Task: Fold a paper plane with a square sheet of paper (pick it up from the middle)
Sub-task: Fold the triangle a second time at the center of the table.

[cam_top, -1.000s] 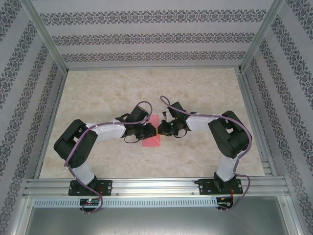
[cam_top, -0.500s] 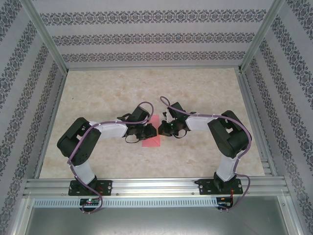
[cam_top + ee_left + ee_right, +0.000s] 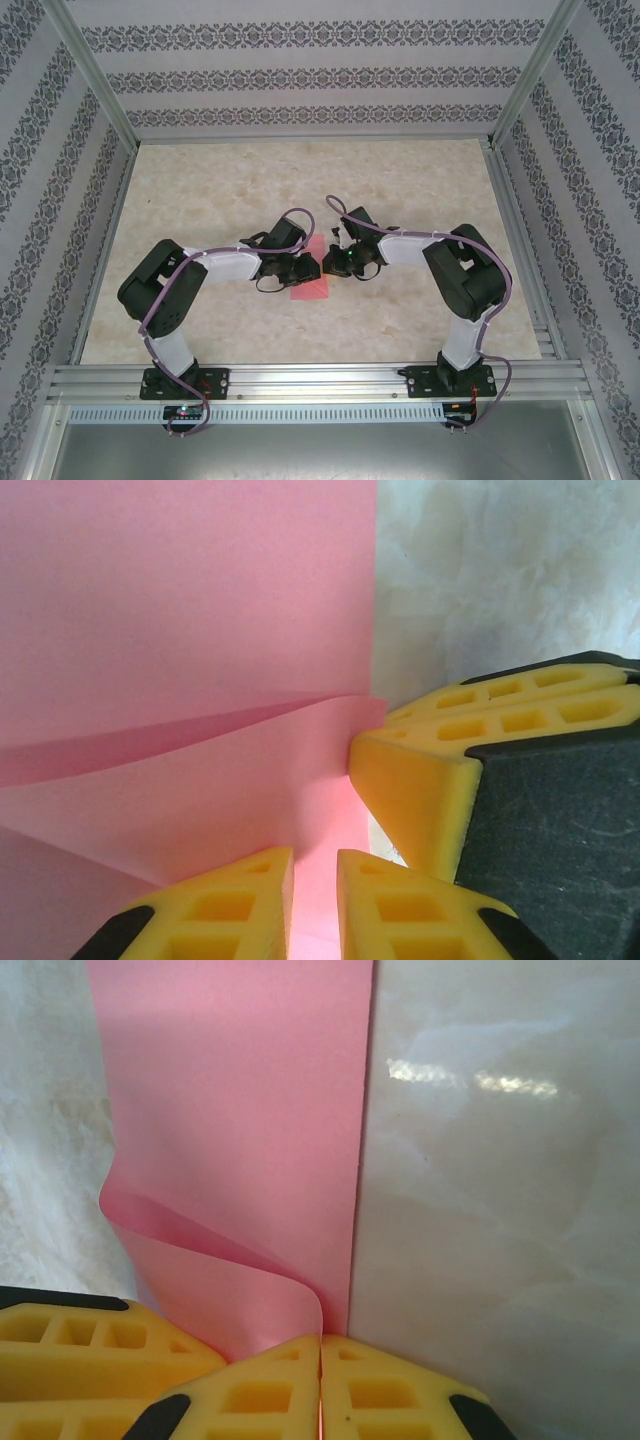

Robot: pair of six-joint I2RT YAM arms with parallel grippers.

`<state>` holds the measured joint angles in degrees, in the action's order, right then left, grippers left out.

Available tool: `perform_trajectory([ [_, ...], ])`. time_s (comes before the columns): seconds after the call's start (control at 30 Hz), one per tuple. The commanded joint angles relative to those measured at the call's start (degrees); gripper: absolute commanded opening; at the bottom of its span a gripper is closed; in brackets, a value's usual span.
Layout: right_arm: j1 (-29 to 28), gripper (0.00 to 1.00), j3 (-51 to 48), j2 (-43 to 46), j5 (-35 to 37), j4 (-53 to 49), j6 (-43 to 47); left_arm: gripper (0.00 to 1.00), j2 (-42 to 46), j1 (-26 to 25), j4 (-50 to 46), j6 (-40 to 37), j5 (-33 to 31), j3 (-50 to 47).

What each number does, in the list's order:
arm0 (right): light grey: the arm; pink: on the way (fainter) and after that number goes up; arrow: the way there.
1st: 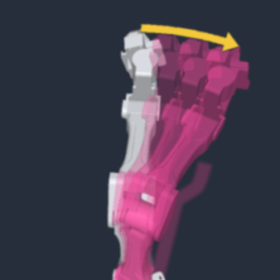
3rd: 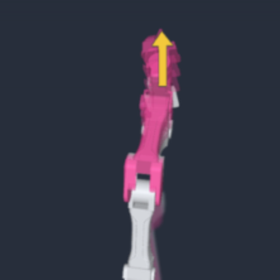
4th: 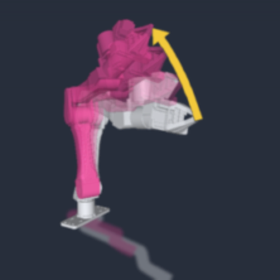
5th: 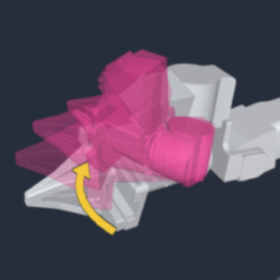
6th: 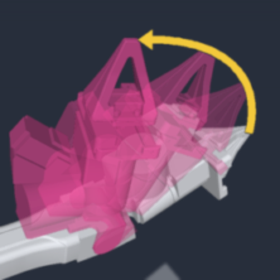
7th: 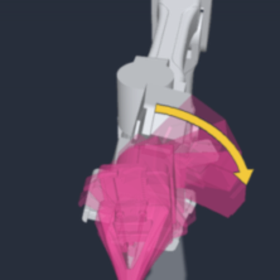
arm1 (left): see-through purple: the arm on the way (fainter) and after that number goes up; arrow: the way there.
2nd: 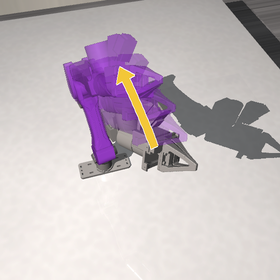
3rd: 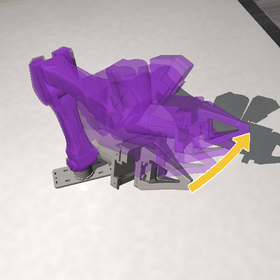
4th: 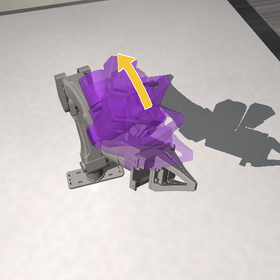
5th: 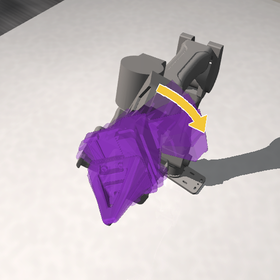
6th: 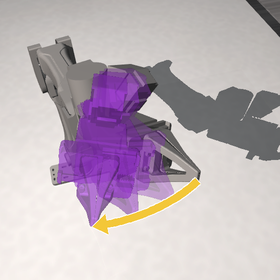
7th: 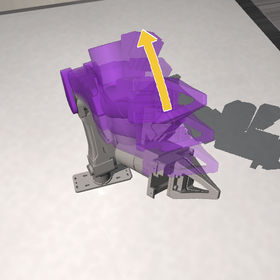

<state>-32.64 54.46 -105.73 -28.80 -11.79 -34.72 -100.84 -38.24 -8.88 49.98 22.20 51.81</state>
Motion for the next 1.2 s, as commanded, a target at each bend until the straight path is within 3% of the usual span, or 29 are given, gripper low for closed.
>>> perform_trajectory([
  [0.0, -0.62, 0.08, 1.09, -1.39, 1.24, 0.17, 0.89, 0.19, -0.92, 0.79, -0.73, -0.41, 0.47, 0.61],
  [0.4, -0.52, 0.17, 1.09, 1.34, 2.43, -1.02, 0.38, 0.16, -1.83, 0.8, -1.6, 0.15, -0.75, 0.31],
  [0.77, 0.24, 0.18, 0.71, 5.77, 5.53, -1.89, -0.34, 0.15, -1.91, 0.75, -0.72, 1.25, -1.01, -0.27],
  [1.17, -1.61, 0.06, 2.1, 2.09, 3.18, -1.13, -0.6, 0.13, -1.99, 0.8, -0.42, 1.62, -0.87, -0.48],
])
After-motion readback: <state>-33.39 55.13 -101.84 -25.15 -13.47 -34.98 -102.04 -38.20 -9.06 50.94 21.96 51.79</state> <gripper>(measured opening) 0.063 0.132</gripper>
